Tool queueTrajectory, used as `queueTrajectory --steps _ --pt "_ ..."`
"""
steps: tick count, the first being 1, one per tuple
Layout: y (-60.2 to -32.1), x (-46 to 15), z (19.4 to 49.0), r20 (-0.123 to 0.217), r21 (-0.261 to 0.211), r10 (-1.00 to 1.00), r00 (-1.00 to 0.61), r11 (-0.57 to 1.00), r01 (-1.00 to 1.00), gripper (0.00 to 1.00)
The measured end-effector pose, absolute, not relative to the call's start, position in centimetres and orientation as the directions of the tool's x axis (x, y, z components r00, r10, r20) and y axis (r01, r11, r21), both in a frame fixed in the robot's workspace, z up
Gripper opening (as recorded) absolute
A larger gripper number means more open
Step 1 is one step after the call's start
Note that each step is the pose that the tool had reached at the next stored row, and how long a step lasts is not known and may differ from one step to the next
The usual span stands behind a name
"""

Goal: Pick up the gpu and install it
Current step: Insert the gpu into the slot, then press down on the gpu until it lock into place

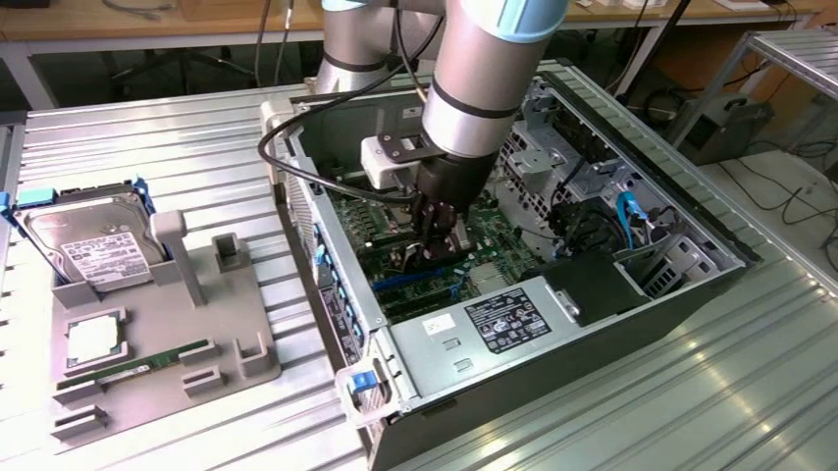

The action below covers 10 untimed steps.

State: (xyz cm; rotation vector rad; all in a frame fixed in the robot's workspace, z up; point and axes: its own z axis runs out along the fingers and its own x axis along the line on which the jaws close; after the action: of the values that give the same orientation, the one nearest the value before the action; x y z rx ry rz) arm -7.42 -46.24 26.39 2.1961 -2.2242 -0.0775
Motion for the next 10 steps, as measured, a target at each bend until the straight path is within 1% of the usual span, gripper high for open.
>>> queueTrajectory --steps 10 --pt "-46.21 -7.98 26.07 -0.025 0.044 -1.0 -0.008 0.007 -0.999 0.26"
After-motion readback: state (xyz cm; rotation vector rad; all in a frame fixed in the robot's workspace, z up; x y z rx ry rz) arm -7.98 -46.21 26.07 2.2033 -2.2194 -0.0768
